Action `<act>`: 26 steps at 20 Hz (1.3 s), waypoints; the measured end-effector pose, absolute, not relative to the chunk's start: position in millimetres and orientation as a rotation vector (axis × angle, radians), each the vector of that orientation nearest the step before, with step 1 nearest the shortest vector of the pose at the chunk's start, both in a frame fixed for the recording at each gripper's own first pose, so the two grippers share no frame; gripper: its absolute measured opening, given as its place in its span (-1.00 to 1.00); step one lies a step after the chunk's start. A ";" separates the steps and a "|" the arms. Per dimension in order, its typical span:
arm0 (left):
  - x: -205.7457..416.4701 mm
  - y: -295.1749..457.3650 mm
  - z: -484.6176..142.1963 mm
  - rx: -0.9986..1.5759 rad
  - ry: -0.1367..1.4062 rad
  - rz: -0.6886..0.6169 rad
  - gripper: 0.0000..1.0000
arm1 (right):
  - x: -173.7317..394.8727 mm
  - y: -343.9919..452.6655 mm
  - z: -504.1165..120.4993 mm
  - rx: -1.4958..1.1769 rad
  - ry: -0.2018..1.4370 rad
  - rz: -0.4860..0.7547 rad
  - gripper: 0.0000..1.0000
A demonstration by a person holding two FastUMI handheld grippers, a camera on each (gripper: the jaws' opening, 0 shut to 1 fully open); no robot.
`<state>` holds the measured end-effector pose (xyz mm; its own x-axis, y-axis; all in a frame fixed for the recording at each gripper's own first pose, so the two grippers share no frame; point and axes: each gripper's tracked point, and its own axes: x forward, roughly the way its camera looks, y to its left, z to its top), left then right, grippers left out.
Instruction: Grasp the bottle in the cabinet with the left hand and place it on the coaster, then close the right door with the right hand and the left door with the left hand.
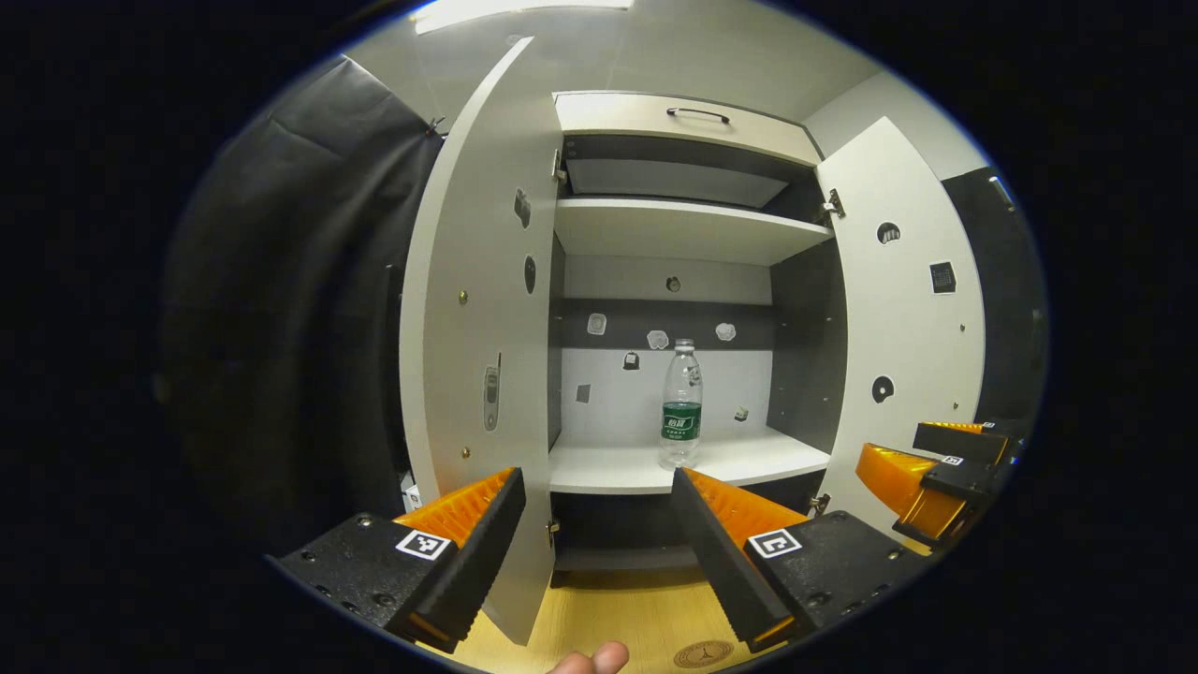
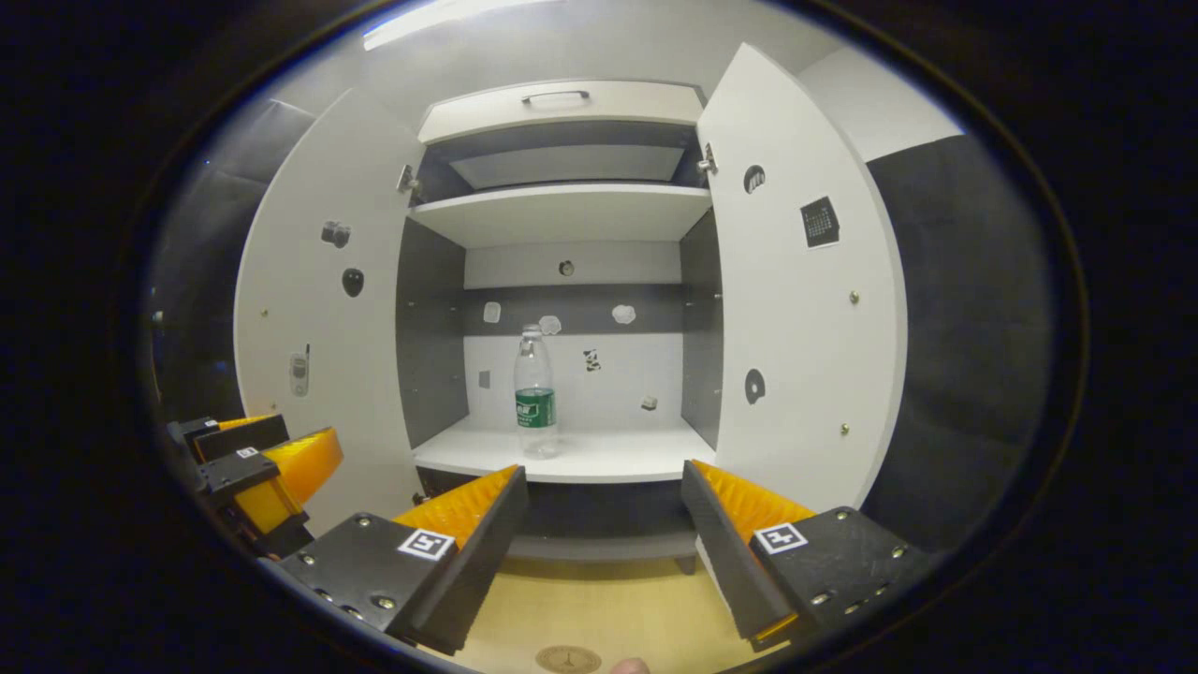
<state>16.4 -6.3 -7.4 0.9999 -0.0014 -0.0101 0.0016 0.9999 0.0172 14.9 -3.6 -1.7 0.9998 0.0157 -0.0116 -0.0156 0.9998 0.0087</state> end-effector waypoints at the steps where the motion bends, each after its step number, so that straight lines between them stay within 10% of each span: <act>1: 17.7 -7.5 -8.3 0.023 0.014 -0.001 0.99 | 15.3 -3.6 -2.3 0.010 0.013 0.019 1.00; 26: 218.1 -103.6 -25.9 -0.012 0.035 -0.133 0.99 | 29.3 -59.0 -34.4 -0.020 0.129 -0.057 1.00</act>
